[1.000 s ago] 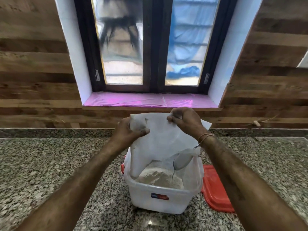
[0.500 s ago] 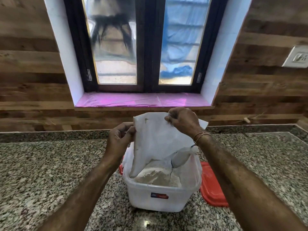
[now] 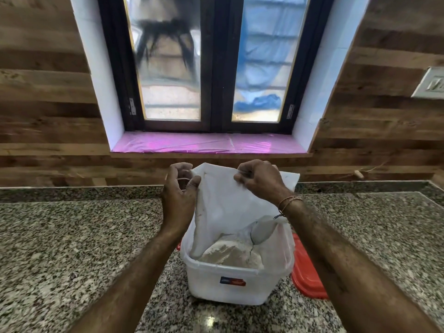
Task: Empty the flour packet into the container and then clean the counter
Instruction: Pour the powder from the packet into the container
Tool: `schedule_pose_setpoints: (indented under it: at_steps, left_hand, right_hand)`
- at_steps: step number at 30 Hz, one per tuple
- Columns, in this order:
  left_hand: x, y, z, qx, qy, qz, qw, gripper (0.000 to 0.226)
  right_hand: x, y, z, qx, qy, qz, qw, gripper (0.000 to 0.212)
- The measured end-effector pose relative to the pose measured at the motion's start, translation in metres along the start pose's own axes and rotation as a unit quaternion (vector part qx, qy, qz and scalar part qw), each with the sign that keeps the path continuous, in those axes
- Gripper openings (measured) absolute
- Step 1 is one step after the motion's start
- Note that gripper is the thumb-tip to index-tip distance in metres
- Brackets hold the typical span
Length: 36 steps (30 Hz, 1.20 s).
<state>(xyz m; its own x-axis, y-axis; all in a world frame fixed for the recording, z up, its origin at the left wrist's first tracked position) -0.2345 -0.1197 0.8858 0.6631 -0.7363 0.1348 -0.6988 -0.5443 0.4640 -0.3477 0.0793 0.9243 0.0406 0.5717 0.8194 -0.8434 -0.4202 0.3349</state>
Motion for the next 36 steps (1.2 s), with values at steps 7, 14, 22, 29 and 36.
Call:
schedule_pose_setpoints:
  at_steps: [7, 14, 22, 29, 36]
  left_hand:
    - [-0.005, 0.014, 0.001, 0.005, 0.028, 0.051, 0.998, 0.009]
    - [0.0, 0.012, -0.012, -0.022, 0.035, 0.12, 0.992, 0.018]
    - [0.005, 0.005, -0.001, 0.034, 0.023, 0.184, 0.982, 0.024]
    - [0.0, 0.014, -0.012, -0.125, 0.274, 0.13, 0.945, 0.027]
    - [-0.071, -0.008, -0.048, -0.226, 0.42, 0.22, 0.851, 0.03]
  right_hand:
    - [-0.001, -0.007, -0.01, 0.027, 0.037, 0.014, 0.999, 0.037]
    - [0.014, -0.017, -0.013, 0.016, 0.03, -0.084, 0.996, 0.012]
    - [0.008, -0.014, 0.001, 0.04, -0.015, -0.08, 0.996, 0.014]
    - [-0.003, -0.022, 0.009, 0.098, 0.004, -0.074, 0.993, 0.01]
    - [-0.018, -0.031, 0.024, 0.15, -0.035, -0.093, 0.984, 0.014]
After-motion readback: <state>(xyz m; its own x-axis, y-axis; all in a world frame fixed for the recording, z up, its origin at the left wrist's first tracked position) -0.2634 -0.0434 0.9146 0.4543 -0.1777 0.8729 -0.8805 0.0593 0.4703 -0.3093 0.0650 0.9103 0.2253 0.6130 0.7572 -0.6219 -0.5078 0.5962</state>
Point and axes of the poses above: each hand's wrist, its own y-axis towards the middle knuckle, its own x-axis out of the back of the hand, z = x × y, the point moved 9 cm from there along y, towards the middle knuckle, and after that the axes turned 5 degrees about y, right-handed, at the moved point
